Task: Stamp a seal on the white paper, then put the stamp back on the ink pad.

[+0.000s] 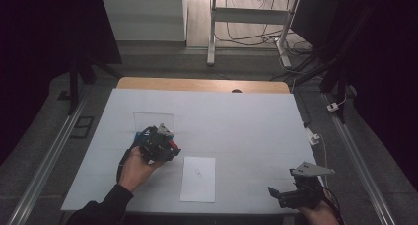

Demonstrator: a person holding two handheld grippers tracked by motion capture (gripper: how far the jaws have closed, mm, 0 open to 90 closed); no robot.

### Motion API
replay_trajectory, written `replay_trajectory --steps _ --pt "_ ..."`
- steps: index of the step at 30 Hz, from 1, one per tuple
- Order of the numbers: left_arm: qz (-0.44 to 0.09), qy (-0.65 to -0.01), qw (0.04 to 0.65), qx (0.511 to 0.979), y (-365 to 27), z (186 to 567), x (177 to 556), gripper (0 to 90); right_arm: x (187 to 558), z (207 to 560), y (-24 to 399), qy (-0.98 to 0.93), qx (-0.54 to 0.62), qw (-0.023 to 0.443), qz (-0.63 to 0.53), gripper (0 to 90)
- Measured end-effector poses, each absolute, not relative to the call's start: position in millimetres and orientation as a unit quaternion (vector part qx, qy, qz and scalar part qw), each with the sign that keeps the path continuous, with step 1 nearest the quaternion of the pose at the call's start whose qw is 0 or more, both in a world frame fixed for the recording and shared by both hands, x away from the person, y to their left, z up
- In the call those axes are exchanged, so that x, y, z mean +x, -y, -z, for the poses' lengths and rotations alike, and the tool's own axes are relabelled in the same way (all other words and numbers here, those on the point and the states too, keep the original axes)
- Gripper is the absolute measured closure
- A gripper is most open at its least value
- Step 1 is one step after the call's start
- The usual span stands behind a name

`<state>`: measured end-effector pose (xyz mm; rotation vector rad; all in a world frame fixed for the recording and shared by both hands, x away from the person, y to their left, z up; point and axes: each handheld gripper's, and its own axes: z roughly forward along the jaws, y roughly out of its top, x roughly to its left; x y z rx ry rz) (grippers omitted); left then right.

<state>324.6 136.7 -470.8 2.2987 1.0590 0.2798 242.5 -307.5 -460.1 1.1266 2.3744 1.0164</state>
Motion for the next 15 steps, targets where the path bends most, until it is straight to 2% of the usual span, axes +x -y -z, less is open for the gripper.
replay_trajectory --steps 15 --pt "-0.121 -0.440 0.296 0.839 -169 471 336 58.6 242 460 307 -0.832 0.395 0.161 -0.354 0.0"
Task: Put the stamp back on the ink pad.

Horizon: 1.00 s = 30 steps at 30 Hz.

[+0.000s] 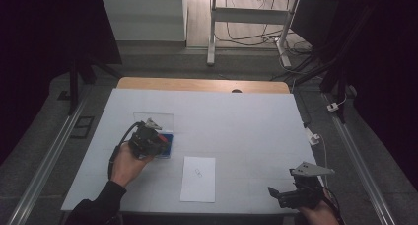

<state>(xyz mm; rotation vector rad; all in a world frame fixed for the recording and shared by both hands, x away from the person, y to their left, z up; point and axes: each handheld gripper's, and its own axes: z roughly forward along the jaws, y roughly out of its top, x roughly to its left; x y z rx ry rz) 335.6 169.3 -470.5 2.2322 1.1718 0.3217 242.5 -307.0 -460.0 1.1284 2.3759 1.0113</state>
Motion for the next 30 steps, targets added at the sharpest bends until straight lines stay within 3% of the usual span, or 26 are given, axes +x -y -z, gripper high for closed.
replay_trajectory --steps 9,30 --pt "-0.148 -0.468 0.285 0.823 -191 480 348 58.5 243 460 307 -0.833 0.395 0.160 -0.354 0.0" --pt "-0.136 -0.479 0.233 0.836 -194 511 361 57.9 242 460 307 -0.832 0.395 0.160 -0.354 0.0"
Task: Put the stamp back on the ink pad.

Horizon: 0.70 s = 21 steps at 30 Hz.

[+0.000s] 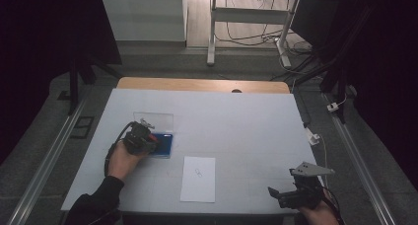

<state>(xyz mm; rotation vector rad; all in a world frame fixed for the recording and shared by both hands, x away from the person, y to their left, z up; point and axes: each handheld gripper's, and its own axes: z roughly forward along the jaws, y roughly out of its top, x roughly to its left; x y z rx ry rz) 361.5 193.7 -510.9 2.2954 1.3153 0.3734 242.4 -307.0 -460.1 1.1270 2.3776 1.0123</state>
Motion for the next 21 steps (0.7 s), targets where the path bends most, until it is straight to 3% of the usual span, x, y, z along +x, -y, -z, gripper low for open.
replay_trajectory --steps 21 --pt "-0.126 -0.492 0.245 0.826 -197.2 510.7 361.3 45.9 242.4 460.1 307.2 -0.832 0.395 0.161 -0.355 0.0"
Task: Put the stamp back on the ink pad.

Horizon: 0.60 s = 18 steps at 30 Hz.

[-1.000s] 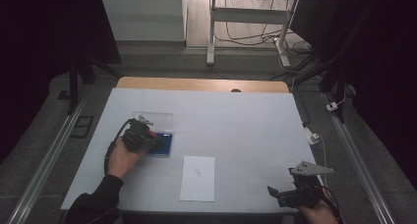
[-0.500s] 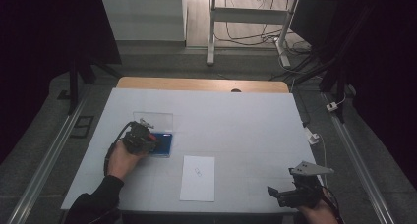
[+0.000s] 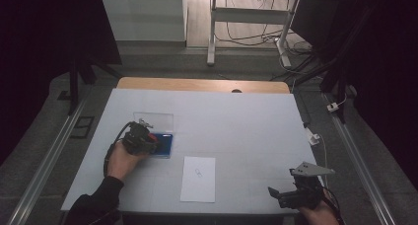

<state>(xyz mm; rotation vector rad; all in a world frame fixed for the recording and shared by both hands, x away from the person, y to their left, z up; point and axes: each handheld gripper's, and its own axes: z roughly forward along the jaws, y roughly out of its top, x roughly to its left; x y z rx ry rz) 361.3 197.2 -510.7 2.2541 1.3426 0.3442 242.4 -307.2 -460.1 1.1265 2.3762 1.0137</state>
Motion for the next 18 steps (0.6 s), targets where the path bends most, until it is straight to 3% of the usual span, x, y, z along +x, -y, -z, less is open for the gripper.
replay_trajectory --steps 18 --pt "-0.127 -0.499 0.289 0.807 -204.8 503.0 359.8 27.3 242.4 460.1 307.3 -0.832 0.394 0.161 -0.356 0.0"
